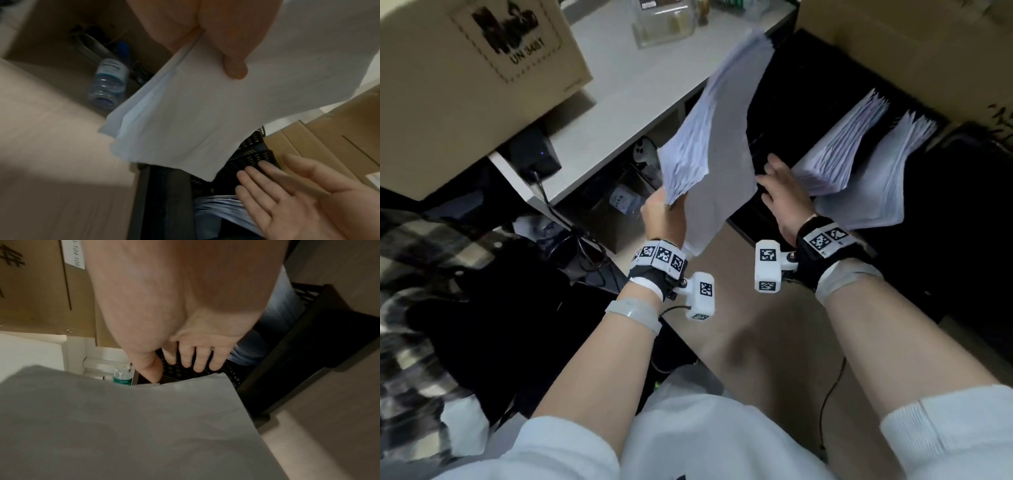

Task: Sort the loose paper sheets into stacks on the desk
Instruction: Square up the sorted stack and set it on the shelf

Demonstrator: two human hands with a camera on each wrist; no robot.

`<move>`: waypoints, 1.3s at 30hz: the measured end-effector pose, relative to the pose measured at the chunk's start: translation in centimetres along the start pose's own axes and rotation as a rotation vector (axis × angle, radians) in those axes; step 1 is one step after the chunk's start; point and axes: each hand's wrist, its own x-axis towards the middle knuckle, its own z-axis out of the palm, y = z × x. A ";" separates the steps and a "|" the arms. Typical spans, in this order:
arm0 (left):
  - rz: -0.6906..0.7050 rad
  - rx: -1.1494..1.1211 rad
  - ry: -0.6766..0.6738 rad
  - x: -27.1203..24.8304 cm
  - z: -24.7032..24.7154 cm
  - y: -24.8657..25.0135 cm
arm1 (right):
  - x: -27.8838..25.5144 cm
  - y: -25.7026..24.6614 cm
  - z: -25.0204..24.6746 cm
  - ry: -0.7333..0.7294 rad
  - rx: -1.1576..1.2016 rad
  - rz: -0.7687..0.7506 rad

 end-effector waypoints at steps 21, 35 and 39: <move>-0.110 -0.298 -0.268 6.1 17.3 7.8 | 4.9 -0.5 -8.1 0.269 0.089 0.119; -0.058 0.051 -0.384 5.1 17.5 5.5 | 3.8 -0.6 -8.5 0.234 0.094 0.076; -0.010 0.005 -0.329 4.4 16.5 6.2 | 2.2 -1.0 -8.2 0.231 0.114 0.047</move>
